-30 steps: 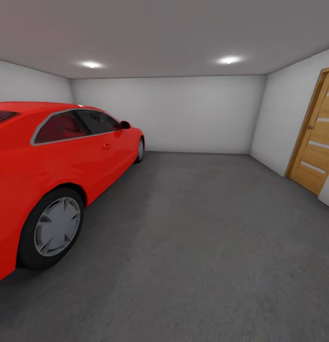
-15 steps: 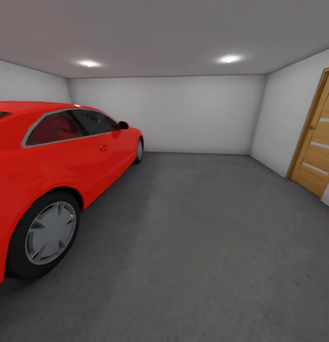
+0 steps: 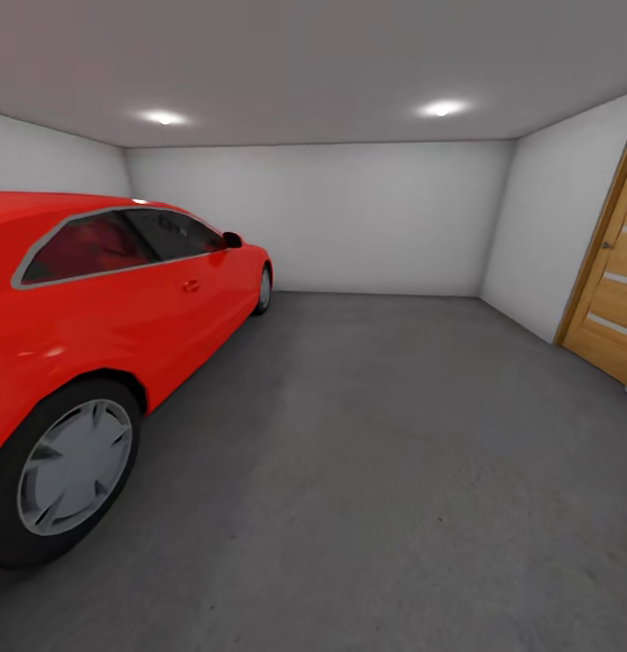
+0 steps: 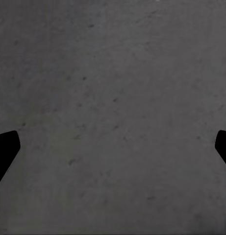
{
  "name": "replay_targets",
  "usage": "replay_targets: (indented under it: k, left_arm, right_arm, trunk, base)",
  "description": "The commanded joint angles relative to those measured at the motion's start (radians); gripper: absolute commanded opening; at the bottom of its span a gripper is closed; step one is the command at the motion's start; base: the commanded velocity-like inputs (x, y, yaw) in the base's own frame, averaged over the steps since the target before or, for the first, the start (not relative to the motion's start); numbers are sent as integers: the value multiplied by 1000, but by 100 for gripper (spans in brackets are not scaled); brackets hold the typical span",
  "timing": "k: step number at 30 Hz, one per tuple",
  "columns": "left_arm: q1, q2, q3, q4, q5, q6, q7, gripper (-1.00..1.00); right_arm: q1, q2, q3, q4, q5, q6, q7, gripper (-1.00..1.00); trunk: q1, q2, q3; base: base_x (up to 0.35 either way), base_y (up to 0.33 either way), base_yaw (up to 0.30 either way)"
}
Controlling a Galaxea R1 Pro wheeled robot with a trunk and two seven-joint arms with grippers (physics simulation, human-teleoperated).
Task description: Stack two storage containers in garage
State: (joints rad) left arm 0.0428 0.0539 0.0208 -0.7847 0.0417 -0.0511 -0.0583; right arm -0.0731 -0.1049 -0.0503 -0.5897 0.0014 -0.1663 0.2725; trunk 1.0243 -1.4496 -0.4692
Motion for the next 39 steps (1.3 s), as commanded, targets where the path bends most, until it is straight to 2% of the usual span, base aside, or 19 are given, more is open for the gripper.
replay_targets:
  k: [1,26,39]
  left_arm:
    - [0,0,2,-1,4,-1,-6,100]
    - [0,0,2,-1,4,-1,-6,100]
    - [0,0,2,-1,4,-1,-6,100]
  right_arm:
    - [-1,1,-5,1,0,-2,8,100]
    - [-1,1,-5,1,0,-2,8,100]
    - [-1,1,-5,1,0,-2,8,100]
  trunk:
    - [1,0,-1]
    - [1,0,-1]
    - [1,0,-1]
  base:
    - [345,0,0]
    - [345,0,-3]
    - [345,0,-186]
